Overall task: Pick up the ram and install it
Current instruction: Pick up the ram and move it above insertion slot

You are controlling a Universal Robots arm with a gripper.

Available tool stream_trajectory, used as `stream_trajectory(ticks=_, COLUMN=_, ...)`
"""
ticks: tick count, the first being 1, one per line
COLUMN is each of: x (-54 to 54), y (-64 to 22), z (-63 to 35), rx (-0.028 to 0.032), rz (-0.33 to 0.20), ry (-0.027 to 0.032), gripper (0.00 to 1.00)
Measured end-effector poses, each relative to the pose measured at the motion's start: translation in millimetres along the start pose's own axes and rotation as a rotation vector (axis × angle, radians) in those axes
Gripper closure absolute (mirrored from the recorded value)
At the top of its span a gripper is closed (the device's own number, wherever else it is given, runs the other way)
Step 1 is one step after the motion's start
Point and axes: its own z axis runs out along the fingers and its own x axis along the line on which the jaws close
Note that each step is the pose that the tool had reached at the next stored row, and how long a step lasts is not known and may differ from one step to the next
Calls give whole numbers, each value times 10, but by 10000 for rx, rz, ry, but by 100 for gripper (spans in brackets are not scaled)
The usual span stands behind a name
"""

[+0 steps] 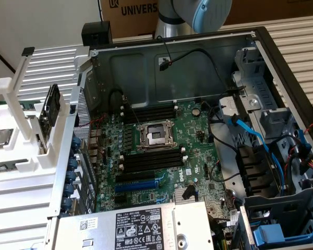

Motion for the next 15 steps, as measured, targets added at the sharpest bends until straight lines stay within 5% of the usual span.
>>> stream_trajectory(ticks=4, x=0, y=0, z=1, rx=44, rz=-724, ry=36, gripper=89)
stream_trajectory(ticks=7, x=0, y=0, z=-1, rx=172, rz=-1639, ry=58, gripper=89)
stream_trajectory(ticks=9, x=0, y=0, z=0, rx=320, rz=-2132, ry=45, gripper=89)
stream_trajectory(ticks=10, x=0, y=0, z=0, rx=502, rz=-2498, ry=17, gripper=89)
stream_trajectory(ticks=12, x=0, y=1, z=0, rx=624, rz=-2647, ry=-7, gripper=89)
stream_trajectory(ticks=13, x=1, y=4, z=1, rx=736, rz=-2745, ry=-30, gripper=89)
stream_trajectory(ticks=15, x=5, y=12, z=4, rx=825, rz=-2819, ry=-49, gripper=89)
